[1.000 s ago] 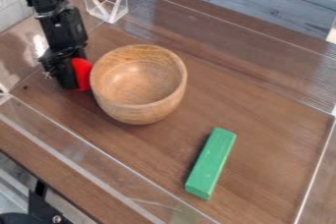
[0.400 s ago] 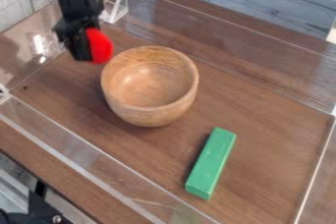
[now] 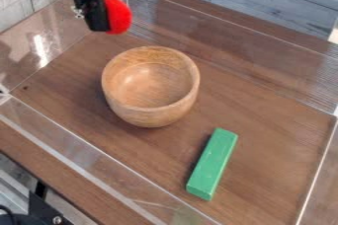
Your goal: Move the red object to the right side of the table
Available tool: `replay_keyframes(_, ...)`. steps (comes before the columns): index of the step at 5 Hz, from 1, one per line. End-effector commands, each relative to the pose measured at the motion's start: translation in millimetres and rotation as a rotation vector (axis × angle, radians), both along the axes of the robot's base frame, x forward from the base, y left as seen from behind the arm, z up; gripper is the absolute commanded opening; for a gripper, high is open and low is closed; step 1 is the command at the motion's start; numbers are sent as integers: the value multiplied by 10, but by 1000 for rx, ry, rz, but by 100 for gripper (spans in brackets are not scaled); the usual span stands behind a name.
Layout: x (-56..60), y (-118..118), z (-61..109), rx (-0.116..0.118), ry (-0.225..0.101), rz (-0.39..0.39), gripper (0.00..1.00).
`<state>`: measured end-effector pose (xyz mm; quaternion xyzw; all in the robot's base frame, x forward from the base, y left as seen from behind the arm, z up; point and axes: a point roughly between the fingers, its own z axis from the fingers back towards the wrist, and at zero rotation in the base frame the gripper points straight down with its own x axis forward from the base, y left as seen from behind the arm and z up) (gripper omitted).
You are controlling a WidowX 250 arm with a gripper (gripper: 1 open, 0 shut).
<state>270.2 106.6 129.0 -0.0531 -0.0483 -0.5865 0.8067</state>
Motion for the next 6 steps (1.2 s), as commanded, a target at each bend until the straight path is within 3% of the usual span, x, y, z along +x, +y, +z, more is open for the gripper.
replay_keyframes(1, 49, -195, 279, 21, -100, -72, 0)
replay_keyframes(3, 105, -538, 251, -6, -141, -138, 0)
replay_keyframes(4, 43, -842, 336, -11, -165, -197, 0)
replay_keyframes(6, -49, -1574, 296, -20, -195, -281, 0)
